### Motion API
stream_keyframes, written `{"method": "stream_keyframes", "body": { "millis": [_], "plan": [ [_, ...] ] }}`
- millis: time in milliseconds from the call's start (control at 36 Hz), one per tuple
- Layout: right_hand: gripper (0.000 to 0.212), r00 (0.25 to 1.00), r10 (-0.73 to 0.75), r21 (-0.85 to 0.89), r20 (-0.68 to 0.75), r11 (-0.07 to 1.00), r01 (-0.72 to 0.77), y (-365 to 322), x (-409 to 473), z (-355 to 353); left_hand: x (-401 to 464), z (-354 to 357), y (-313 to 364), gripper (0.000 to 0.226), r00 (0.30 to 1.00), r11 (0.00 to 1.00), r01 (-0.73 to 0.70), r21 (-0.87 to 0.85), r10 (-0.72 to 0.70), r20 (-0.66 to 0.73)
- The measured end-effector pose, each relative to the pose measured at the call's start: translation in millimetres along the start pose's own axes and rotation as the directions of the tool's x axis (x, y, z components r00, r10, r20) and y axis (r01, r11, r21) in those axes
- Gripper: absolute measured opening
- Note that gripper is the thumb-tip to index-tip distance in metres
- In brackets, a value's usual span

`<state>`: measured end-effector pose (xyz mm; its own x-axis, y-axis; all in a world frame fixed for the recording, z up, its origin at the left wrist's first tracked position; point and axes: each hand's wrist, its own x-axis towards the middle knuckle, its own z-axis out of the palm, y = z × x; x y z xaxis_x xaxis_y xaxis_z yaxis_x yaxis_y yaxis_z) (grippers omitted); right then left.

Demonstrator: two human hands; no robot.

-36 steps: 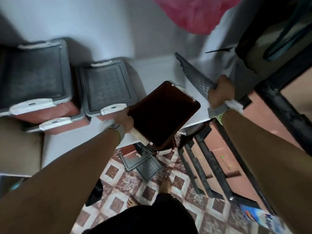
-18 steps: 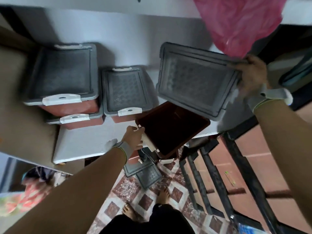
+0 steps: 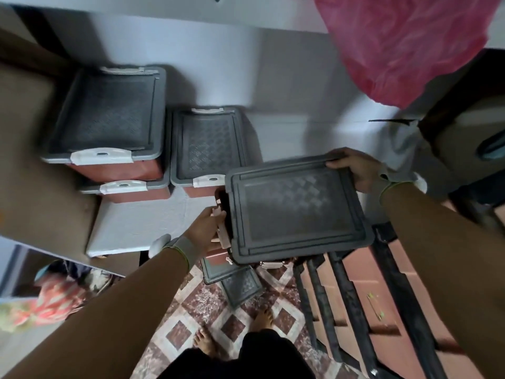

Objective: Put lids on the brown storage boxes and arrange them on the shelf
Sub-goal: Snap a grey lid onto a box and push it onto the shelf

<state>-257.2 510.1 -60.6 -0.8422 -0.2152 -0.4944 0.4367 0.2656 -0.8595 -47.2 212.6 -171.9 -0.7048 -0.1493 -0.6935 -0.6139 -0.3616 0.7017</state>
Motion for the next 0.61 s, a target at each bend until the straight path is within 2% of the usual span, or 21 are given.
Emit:
{"method": "stream_keyframes", "body": {
  "millis": [111, 167, 222, 278, 389, 472, 556, 611],
  "plan": [
    [0.026, 0.996, 0.055, -0.094, 0.065, 0.994, -0.049, 15.4, 22.6, 14.3, 1.1, -1.7, -0.2, 0.024, 1.0, 1.0, -0.012, 0.015, 0.012, -0.014],
    [0.028, 1.0, 0.011, -0.178, 0.011, 0.984, -0.009, 19.4, 30.7, 22.6, 0.2, -0.8, -0.7, 0.03, 1.0, 1.0, -0.016, 0.006, 0.016, -0.015],
    [0.036, 0.995, -0.078, -0.295, -0.066, 0.954, 0.055, 21.4, 40.5, 30.4, -0.3, -0.8, -1.3, 0.046, 1.0, 1.0, -0.009, -0.026, 0.009, -0.02],
    [0.039, 0.985, -0.151, -0.376, -0.085, 0.92, 0.109, 25.3, 46.4, 37.4, -0.2, -1.7, -3.3, 0.057, 1.0, 1.0, -0.014, -0.02, 0.014, -0.001],
    [0.039, 0.972, -0.229, -0.456, -0.048, 0.871, 0.182, 42.0, 58.2, 42.0, -0.1, 2.9, -7.6, 0.029, 0.997, 0.997, -0.067, 0.045, 0.069, -0.041],
    [0.04, 0.964, -0.256, -0.484, -0.075, 0.855, 0.19, 58.2, 59.3, 42.1, 1.4, 5.9, -8.6, 0.028, 0.994, 0.996, -0.086, 0.034, 0.088, -0.06],
    [0.042, 0.966, -0.21, -0.436, -0.149, 0.891, 0.127, 67.9, 54.3, 35.7, 1.2, 6.7, -7.7, 0.03, 0.993, 0.995, -0.103, 0.008, 0.103, -0.055],
    [0.043, 0.985, -0.113, -0.401, -0.133, 0.915, 0.051, 74.4, 46.6, 28.0, 0.7, 6.5, -7.0, 0.031, 0.994, 0.995, -0.099, -0.005, 0.099, -0.049]
  ]
}}
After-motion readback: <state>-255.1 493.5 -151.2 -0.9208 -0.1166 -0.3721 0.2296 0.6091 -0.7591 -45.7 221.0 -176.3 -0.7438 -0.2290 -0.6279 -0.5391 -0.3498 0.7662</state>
